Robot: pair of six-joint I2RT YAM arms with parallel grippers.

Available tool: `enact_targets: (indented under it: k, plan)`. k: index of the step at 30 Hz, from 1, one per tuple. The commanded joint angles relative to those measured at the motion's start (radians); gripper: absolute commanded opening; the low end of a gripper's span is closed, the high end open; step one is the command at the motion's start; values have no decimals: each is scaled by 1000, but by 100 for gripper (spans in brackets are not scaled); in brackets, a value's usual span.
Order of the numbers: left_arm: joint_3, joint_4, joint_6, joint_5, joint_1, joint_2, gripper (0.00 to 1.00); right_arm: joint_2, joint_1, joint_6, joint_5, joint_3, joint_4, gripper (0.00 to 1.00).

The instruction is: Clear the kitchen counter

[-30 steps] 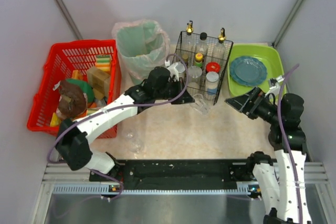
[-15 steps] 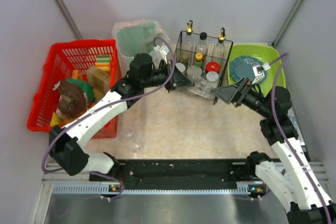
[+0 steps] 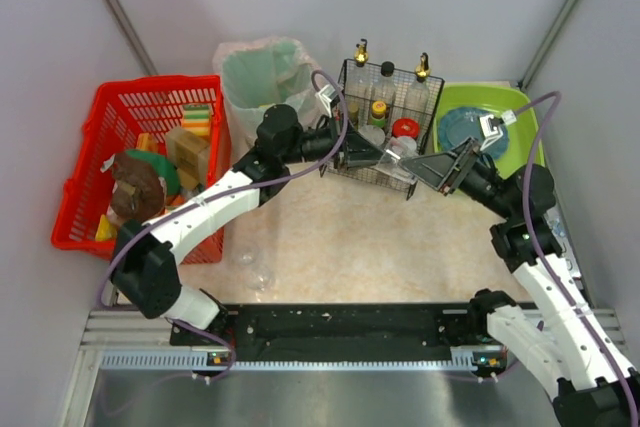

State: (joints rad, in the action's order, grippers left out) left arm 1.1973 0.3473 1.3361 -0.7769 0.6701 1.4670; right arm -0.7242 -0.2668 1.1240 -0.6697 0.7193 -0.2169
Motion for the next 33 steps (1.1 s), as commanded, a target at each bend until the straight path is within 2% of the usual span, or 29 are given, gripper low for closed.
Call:
enact_targets:
  k: [1,6,9,11,13,16,20,23,24,29,33]
  plan:
    - [-8,148,66,-36,19,7,0,-1,-22,37,1,20,-67,84]
    - [-21,154,71,-38,22,9,0,12,-23,39,19,6,-68,70]
    - [-28,157,71,-38,22,6,0,20,-23,43,28,0,-64,56]
    - [-28,162,66,-41,22,6,0,19,-23,43,30,2,-53,40]
    - [-22,171,40,-50,23,-2,0,17,-23,34,35,6,-33,16]
    - [10,31,-99,-27,25,-52,10,23,-23,10,41,20,0,0]
    - [67,-201,-320,53,23,-125,40,23,-23,-41,61,69,92,0]
    - [94,-335,-431,125,17,-168,70,16,-22,-70,71,117,152,0]
    - [99,-390,-460,149,11,-181,75,14,-23,-84,81,136,181,0]
    - [99,-621,-655,400,-13,-270,81,-6,-23,-222,197,271,499,0]
    - [74,-754,-776,612,-17,-336,82,-26,-22,-367,422,405,785,0]
